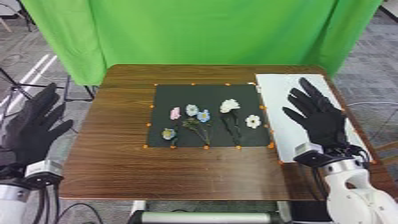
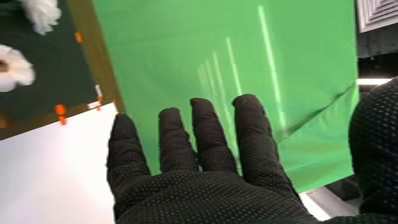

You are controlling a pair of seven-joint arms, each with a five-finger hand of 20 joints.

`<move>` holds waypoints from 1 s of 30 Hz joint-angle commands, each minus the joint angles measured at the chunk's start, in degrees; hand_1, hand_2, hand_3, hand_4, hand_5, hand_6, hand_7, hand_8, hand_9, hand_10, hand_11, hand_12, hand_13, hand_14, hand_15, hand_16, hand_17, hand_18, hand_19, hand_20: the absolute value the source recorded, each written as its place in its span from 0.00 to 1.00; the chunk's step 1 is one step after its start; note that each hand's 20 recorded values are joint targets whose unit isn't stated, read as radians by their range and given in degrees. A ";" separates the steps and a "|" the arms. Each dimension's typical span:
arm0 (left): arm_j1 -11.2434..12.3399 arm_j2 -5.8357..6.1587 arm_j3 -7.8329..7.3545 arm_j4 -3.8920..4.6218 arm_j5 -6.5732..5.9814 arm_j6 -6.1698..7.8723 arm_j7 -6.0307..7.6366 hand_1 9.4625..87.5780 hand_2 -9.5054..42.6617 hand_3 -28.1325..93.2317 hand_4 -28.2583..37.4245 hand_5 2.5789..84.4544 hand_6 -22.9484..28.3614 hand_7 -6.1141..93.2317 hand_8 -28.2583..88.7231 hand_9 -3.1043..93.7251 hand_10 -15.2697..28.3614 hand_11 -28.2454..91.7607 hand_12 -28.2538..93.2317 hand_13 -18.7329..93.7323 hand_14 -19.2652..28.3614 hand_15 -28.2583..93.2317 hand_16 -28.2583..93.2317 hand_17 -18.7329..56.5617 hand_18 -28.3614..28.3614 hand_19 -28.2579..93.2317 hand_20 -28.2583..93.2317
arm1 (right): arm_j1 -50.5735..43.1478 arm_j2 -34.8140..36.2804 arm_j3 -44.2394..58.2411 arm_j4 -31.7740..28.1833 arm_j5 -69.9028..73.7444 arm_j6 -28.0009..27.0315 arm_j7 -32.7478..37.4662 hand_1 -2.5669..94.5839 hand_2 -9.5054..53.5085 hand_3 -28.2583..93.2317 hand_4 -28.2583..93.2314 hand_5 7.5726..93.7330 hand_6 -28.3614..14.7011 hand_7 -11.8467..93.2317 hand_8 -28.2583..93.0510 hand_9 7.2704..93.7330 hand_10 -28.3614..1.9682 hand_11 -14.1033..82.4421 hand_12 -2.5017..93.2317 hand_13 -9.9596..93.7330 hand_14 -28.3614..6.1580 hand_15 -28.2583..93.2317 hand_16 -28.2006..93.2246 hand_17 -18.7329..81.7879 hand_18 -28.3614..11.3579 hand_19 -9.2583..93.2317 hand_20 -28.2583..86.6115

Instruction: Arrange flowers

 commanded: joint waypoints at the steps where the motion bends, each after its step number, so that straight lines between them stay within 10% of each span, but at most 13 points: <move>1: 1.61 -1.10 0.28 -0.34 -0.99 -0.59 -0.67 0.14 0.06 0.76 0.00 0.18 0.46 0.21 0.18 0.17 0.52 0.22 0.43 0.24 0.64 0.22 0.33 0.01 0.89 0.50 0.27 | -0.79 -1.17 -0.25 -0.27 -0.74 0.30 0.39 0.13 0.14 0.90 0.04 0.24 0.59 0.18 0.18 0.23 0.54 0.15 0.28 0.26 0.51 0.18 0.56 0.12 0.27 0.36 0.41; 30: 1.97 -1.71 0.45 -0.65 -0.93 -0.12 -3.10 0.15 0.07 0.77 0.00 0.16 0.46 0.21 0.18 0.16 0.51 0.20 0.48 0.23 0.62 0.21 0.35 0.00 0.89 0.48 0.28 | -0.07 -2.98 -0.99 -0.36 1.28 -1.26 2.30 0.15 0.15 0.90 0.04 0.26 0.59 0.19 0.18 0.25 0.58 0.15 0.26 0.27 0.61 0.16 0.52 0.13 0.29 0.34 0.39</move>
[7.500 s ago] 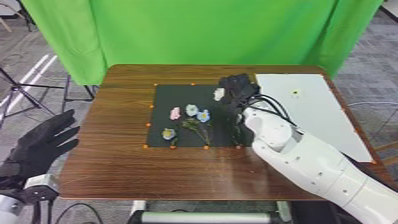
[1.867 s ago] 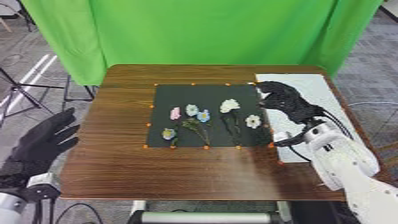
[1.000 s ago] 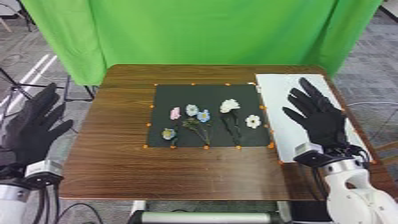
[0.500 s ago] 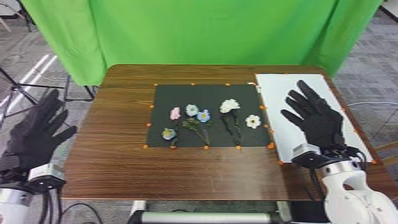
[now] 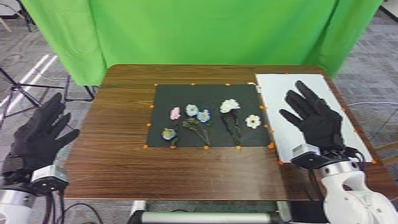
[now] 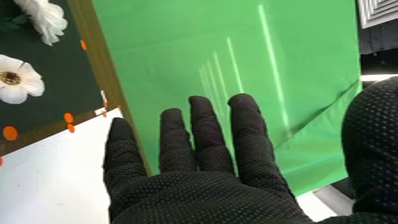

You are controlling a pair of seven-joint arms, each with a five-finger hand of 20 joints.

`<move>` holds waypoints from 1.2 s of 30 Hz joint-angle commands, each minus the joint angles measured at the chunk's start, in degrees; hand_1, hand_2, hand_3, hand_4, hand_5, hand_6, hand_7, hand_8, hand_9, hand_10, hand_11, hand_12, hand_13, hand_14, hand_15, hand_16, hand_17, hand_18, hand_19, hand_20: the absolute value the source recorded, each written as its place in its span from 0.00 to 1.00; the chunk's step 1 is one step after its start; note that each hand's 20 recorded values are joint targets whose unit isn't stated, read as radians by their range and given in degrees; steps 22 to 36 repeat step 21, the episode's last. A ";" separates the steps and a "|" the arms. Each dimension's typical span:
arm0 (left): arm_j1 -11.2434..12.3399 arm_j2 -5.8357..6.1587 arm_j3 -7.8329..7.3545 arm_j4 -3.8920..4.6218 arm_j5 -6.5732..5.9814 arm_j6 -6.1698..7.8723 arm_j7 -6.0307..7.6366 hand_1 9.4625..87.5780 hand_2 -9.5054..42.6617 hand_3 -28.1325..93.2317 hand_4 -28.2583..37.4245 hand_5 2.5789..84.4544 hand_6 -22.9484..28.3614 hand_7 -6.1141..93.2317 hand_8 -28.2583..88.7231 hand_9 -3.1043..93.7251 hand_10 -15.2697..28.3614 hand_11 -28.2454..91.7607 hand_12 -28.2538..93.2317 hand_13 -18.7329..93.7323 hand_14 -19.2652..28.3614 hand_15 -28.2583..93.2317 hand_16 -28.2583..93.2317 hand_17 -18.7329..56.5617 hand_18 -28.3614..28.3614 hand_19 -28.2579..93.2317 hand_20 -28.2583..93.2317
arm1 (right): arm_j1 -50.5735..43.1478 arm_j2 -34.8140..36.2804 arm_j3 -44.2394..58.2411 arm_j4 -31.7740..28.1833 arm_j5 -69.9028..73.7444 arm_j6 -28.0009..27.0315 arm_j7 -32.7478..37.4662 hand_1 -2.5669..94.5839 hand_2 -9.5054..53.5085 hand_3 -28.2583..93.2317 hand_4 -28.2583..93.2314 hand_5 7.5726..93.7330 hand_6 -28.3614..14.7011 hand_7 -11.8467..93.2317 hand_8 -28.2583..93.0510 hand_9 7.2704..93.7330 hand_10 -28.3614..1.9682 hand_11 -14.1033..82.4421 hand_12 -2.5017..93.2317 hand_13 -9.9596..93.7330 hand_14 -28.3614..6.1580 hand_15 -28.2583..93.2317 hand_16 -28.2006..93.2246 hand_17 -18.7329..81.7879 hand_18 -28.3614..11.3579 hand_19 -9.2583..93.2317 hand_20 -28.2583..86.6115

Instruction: Arrange flowers

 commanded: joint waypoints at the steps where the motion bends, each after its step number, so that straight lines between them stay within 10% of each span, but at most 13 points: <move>1: 1.39 -0.13 -0.50 -0.68 -0.34 0.14 -0.33 0.14 0.07 0.77 0.00 0.16 0.46 0.21 0.18 0.16 0.51 0.20 0.48 0.23 0.62 0.21 0.35 0.00 0.89 0.48 0.28 | 0.10 -1.07 -0.88 -0.10 1.20 -0.48 1.01 0.15 0.15 0.90 0.04 0.26 0.59 0.19 0.18 0.25 0.58 0.15 0.26 0.28 0.59 0.16 0.52 0.13 0.29 0.34 0.39; 8: 0.73 -0.30 0.18 -0.29 -0.81 -0.47 -0.57 0.14 0.07 0.78 0.00 0.17 0.46 0.22 0.18 0.16 0.52 0.22 0.48 0.23 0.64 0.22 0.35 0.00 0.89 0.49 0.28 | 0.59 -1.03 -1.72 -0.08 1.45 0.61 0.90 0.14 0.14 0.91 0.04 0.25 0.59 0.19 0.18 0.24 0.54 0.16 0.27 0.30 0.39 0.20 0.50 0.14 0.22 0.39 0.41; 36: 1.44 -0.17 -0.34 -0.60 -1.06 0.70 -0.26 0.15 0.07 0.78 0.00 0.17 0.47 0.22 0.17 0.16 0.52 0.24 0.47 0.24 0.64 0.24 0.34 0.00 0.89 0.50 0.28 | 0.99 -0.77 -1.97 -0.26 0.39 0.93 2.10 0.15 0.14 0.91 0.04 0.25 0.59 0.20 0.18 0.24 0.52 0.15 0.28 0.29 0.47 0.22 0.53 0.14 0.22 0.40 0.42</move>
